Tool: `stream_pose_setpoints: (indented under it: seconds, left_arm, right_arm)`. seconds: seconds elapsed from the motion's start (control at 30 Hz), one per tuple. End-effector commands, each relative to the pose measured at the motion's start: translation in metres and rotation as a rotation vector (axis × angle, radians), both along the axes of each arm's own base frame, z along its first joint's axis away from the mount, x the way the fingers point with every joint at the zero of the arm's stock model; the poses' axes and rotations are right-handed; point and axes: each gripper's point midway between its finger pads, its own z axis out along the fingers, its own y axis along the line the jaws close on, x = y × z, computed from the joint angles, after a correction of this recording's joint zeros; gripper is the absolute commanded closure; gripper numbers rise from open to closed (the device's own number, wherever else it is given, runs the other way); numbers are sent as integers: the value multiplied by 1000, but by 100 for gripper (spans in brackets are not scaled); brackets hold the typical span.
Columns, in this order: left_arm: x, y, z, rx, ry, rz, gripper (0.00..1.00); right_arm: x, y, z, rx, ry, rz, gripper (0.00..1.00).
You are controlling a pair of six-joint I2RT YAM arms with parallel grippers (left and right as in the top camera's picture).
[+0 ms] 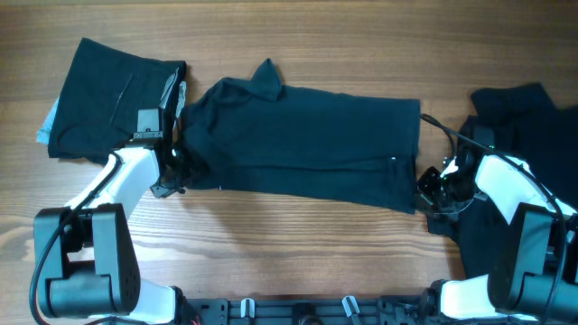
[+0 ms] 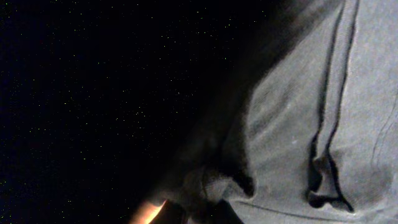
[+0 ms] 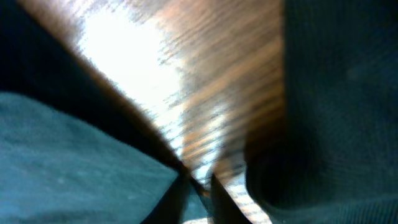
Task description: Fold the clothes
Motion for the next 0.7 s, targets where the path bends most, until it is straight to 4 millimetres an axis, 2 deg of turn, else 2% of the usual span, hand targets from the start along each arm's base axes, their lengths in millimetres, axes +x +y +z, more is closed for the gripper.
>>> stream_pose_setpoints:
  seconds: [0.0, 0.07, 0.13, 0.23, 0.33, 0.4, 0.43, 0.47, 0.5, 0.57, 0.67]
  left_arm:
    - [-45, 0, -15, -2, 161, 13, 95]
    - [-51, -4, -8, -22, 175, 12, 95]
    - [-50, -4, -2, -23, 154, 11, 91]
    - [-45, -5, -1, -26, 134, 11, 90]
    - [-43, -5, -1, -26, 125, 11, 90]
    - [-43, -5, -1, -26, 126, 11, 90]
    - [-43, -5, -1, -26, 126, 11, 90]
    - [-43, -5, -1, -26, 126, 11, 90]
    - [-44, -5, -1, -26, 126, 11, 90]
    - [-44, -5, -1, -26, 127, 11, 90]
    - [-44, -4, -1, -25, 126, 11, 91]
  right_arm:
    - [-21, -16, -2, -77, 91, -9, 96]
    - [-17, -19, 6, -76, 63, 26, 94]
    - [-7, -3, 12, 24, -23, 125, 55]
    - [-2, 3, 11, 57, -57, 138, 48]
    - [5, 7, 3, 56, -105, 152, 42]
    - [6, 8, -5, 49, -127, 145, 44]
    - [8, 9, -7, 51, -141, 144, 52]
    - [9, 11, -7, 60, -149, 144, 69]
    - [9, 11, -7, 65, -151, 143, 79]
    - [9, 11, -6, 64, -154, 153, 93]
    - [6, 11, -1, 71, -131, 154, 96]
